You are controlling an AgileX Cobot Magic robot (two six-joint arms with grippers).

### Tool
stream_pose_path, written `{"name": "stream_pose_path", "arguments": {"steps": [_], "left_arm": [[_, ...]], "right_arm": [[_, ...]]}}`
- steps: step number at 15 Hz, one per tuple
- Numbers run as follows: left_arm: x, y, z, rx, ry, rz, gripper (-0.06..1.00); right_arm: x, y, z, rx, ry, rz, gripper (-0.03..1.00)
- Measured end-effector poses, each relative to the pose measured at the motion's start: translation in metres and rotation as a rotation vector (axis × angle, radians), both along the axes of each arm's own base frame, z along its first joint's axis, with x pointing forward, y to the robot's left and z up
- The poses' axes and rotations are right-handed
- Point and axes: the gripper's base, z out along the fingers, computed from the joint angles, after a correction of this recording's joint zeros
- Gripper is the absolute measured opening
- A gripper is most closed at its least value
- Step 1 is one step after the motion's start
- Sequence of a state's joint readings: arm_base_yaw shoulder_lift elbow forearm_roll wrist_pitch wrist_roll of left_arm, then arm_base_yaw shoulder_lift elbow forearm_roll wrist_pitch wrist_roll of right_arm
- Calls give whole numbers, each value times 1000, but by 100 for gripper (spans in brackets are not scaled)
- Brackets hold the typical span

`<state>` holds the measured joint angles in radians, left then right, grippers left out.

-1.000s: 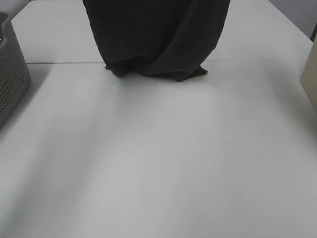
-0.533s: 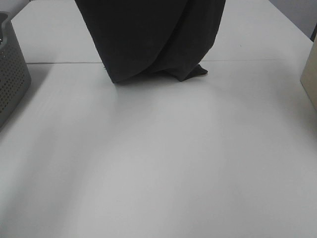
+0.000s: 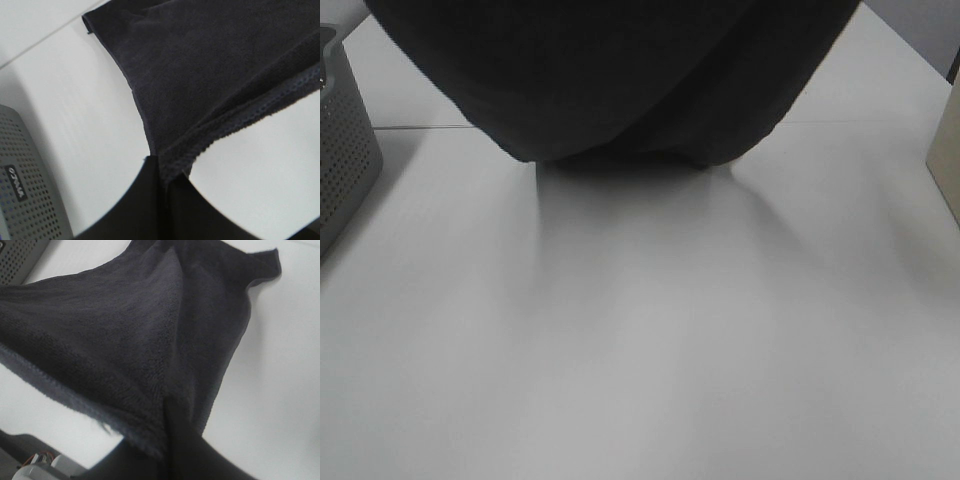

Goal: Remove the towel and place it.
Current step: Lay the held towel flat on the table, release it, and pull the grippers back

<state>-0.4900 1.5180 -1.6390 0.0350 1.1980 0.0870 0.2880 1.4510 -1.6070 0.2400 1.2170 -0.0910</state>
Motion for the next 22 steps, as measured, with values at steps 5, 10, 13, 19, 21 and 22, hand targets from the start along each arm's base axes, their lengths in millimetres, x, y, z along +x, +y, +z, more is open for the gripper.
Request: {"name": "stream_pose_path", "arguments": {"steps": [5,10,13,19,21,22], "left_arm": [[-52,8,-51,-62,220,-13,0],[-83,16,-80,-116,344,4,0],[-105,20,-100,-162,441,11,0],[-133,3,-161,-60,698,-55,0],[-131,-8,-181,-3,781,-69,0],[-131,-15,-191,20,821,-90,0]], "right_arm": [[-74,-17,-41,22,129,8,1],[-101,-22,-67,49,221,-27,1],[-121,-24,-88,73,286,-37,1],[-134,-26,-155,10,564,-56,1],[-132,-26,-178,-34,669,-42,1],[-130,-27,-190,-68,726,-36,1]]}}
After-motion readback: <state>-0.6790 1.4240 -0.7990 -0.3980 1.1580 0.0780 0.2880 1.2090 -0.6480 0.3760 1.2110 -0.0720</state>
